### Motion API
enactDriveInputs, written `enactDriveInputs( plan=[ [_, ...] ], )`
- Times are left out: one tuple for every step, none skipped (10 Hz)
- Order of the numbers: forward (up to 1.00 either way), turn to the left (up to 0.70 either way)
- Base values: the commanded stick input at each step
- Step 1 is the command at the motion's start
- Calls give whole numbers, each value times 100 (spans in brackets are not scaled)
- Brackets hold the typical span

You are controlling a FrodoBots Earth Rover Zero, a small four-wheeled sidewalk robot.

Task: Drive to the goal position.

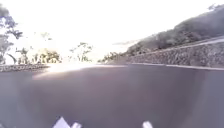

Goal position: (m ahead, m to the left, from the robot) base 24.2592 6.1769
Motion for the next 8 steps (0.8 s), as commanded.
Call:
enactDriveInputs(
  plan=[
    [85,0],
    [85,0],
    [85,0],
    [85,0],
    [85,0],
    [85,0],
    [85,0],
    [85,0]
  ],
)
